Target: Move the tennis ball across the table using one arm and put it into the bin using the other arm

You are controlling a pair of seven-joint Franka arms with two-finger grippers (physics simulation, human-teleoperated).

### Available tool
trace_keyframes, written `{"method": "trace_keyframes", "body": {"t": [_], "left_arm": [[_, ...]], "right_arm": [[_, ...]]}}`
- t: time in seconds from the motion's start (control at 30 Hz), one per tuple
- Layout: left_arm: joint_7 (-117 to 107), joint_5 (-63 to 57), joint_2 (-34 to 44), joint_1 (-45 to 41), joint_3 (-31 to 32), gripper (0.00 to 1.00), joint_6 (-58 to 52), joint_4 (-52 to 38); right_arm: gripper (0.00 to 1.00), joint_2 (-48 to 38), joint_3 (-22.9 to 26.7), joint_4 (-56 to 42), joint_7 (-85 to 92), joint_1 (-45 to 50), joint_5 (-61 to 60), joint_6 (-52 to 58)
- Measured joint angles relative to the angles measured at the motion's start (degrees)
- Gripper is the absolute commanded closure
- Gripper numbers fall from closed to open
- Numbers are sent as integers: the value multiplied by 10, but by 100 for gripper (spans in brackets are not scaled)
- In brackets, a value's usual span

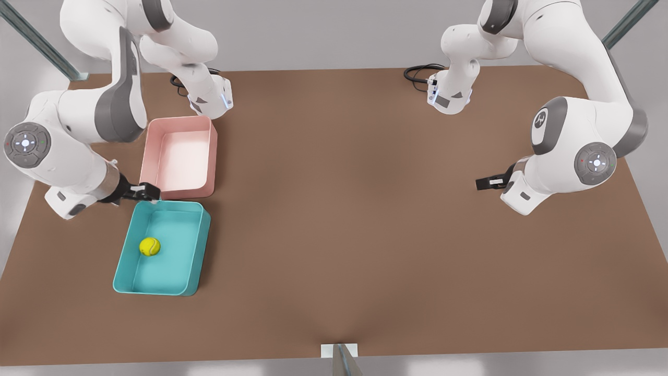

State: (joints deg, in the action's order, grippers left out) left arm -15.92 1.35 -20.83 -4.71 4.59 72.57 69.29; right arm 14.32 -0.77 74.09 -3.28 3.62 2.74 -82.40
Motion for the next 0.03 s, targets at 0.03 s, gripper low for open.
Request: {"method": "trace_keyframes", "body": {"t": [0.03], "left_arm": [[0, 0, 0, 0, 0, 0, 0, 0]], "right_arm": [[0, -15, -1, 15, -4, -3, 2, 10]]}}
